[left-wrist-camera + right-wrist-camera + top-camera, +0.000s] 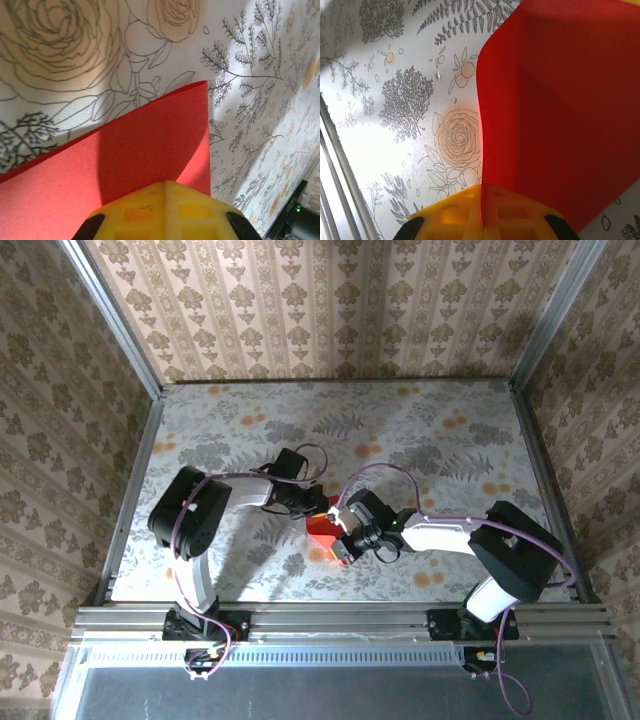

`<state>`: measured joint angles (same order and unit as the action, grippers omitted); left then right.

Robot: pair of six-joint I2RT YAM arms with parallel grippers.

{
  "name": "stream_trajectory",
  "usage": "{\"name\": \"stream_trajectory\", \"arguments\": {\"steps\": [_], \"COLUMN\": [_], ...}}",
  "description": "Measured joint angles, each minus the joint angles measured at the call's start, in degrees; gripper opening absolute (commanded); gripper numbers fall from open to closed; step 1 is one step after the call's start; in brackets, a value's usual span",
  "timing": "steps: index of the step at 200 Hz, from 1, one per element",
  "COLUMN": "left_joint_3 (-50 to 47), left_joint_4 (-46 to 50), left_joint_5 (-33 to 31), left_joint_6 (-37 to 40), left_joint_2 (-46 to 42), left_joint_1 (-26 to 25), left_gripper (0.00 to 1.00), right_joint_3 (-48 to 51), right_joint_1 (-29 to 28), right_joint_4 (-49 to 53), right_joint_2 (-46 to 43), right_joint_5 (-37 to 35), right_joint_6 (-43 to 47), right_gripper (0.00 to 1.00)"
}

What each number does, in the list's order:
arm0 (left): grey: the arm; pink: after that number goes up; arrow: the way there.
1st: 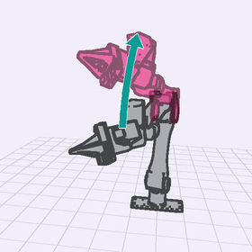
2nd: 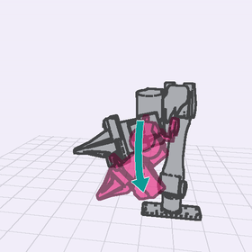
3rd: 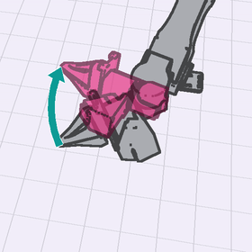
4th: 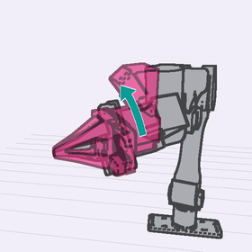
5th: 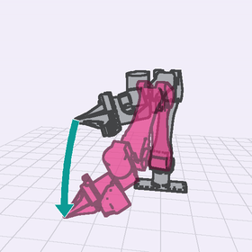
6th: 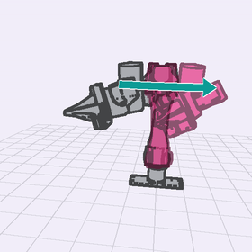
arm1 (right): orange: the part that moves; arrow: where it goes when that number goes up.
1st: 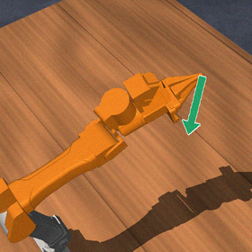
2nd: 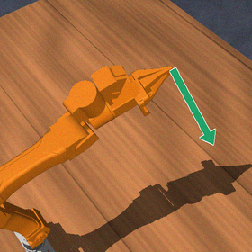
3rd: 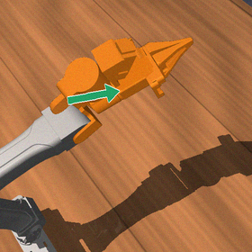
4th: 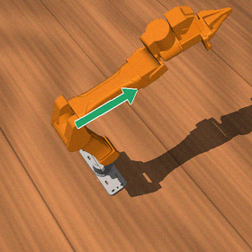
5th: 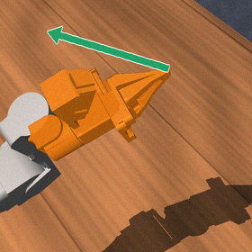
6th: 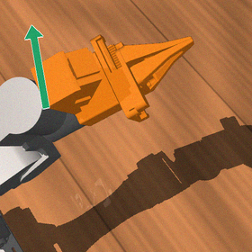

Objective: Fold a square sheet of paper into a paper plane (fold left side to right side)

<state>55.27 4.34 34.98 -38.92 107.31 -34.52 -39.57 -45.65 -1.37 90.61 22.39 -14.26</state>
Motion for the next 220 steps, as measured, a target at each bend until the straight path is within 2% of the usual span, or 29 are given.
{"name": "stream_trajectory", "arguments": {"steps": [97, 220], "left_joint_3": [0.39, 1.09], "left_joint_4": [0.59, 1.68], "left_joint_5": [-1.16, -2.05], "left_joint_6": [1.29, 1.7], "left_joint_2": [0.0, 0.0], "left_joint_1": [-0.55, -1.07], "left_gripper": [0.0, 0.0], "right_joint_3": [-4.22, -4.74], "right_joint_1": [2.62, 3.04], "right_joint_4": [6.38, 7.87], "right_joint_2": [3.23, 4.07], "right_joint_5": [-1.14, -2.71], "right_joint_6": [-0.98, -0.98], "right_gripper": [0.04, 0.05]}}
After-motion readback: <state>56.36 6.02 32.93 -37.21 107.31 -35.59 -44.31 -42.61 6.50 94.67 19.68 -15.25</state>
